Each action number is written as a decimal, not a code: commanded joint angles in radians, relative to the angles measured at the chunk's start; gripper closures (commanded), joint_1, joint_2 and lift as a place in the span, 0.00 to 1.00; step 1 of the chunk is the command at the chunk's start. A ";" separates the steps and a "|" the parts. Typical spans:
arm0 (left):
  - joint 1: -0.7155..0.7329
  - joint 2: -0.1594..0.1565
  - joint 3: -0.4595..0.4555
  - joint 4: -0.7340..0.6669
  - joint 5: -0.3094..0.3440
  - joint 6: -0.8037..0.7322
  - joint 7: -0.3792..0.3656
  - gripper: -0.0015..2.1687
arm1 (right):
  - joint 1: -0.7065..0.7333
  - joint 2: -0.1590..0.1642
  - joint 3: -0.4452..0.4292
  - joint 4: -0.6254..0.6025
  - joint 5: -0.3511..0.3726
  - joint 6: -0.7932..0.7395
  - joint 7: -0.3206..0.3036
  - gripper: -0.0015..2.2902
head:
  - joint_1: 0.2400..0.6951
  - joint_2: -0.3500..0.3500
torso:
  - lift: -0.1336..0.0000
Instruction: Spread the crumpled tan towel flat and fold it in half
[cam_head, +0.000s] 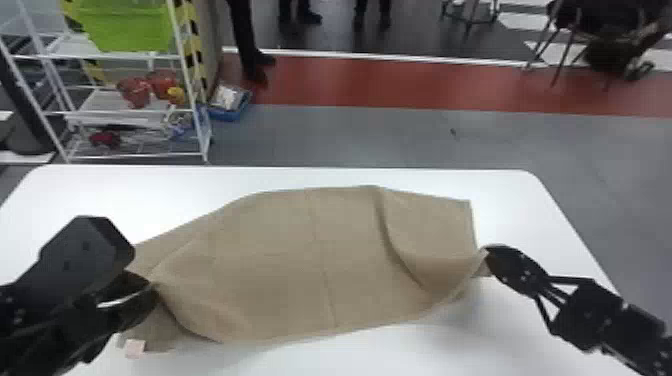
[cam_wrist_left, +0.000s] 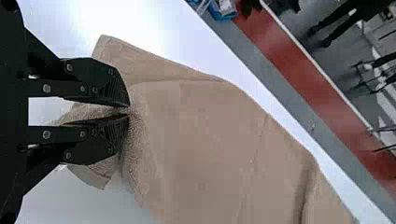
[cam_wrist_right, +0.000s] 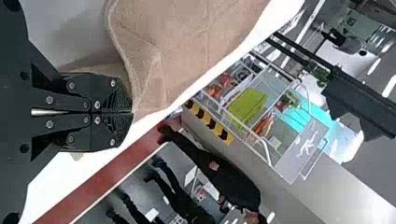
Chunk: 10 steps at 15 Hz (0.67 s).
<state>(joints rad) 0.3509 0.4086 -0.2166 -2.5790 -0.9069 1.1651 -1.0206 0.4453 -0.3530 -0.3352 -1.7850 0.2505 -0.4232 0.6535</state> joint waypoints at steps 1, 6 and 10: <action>0.008 0.033 -0.021 0.045 -0.049 -0.052 -0.041 0.44 | 0.007 -0.001 0.002 0.003 0.003 -0.013 0.005 0.57 | 1.00 0.35 | 0.08; 0.005 0.076 -0.136 0.112 -0.214 -0.052 -0.179 0.44 | 0.010 -0.001 0.007 -0.002 0.004 -0.028 0.006 0.57 | 1.00 0.35 | 0.08; 0.003 0.085 -0.173 0.145 -0.314 -0.049 -0.223 0.44 | 0.012 -0.001 0.002 -0.004 0.007 -0.028 0.049 0.57 | 1.00 0.35 | 0.08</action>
<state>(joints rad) 0.3546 0.4926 -0.3746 -2.4476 -1.1707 1.1130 -1.2448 0.4571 -0.3544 -0.3268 -1.7898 0.2519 -0.4515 0.7003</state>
